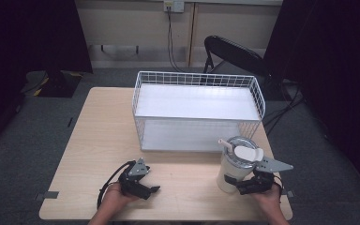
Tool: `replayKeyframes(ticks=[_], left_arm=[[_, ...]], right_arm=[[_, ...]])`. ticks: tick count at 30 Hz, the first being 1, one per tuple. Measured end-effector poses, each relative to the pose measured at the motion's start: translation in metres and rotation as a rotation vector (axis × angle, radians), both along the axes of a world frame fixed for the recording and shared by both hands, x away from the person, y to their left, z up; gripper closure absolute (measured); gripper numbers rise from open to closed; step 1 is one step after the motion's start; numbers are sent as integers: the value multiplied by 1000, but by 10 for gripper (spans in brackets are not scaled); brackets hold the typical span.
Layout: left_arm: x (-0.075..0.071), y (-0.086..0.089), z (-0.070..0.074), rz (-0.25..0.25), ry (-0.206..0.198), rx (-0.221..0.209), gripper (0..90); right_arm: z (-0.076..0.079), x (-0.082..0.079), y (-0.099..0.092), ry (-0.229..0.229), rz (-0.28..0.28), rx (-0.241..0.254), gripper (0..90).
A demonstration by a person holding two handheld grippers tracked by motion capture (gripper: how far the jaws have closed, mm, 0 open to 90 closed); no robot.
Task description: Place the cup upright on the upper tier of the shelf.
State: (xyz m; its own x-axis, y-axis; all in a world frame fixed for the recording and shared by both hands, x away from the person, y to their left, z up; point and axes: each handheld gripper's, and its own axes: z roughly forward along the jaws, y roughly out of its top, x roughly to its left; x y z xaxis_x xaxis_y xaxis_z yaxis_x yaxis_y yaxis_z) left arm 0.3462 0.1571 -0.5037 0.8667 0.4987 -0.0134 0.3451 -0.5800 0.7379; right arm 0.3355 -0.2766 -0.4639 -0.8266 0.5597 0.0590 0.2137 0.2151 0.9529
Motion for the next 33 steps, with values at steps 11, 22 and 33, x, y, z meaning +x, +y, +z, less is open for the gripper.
replayKeyframes(ticks=[11,22,33], left_arm=[[0,0,0,0,0,0,148],[0,0,0,1,-1,0,148],[0,0,0,1,-1,0,148]], right_arm=[[4,-4,-1,-46,-15,7,94],[26,0,-1,-42,2,29,95],[50,14,3,-15,12,15,95]])
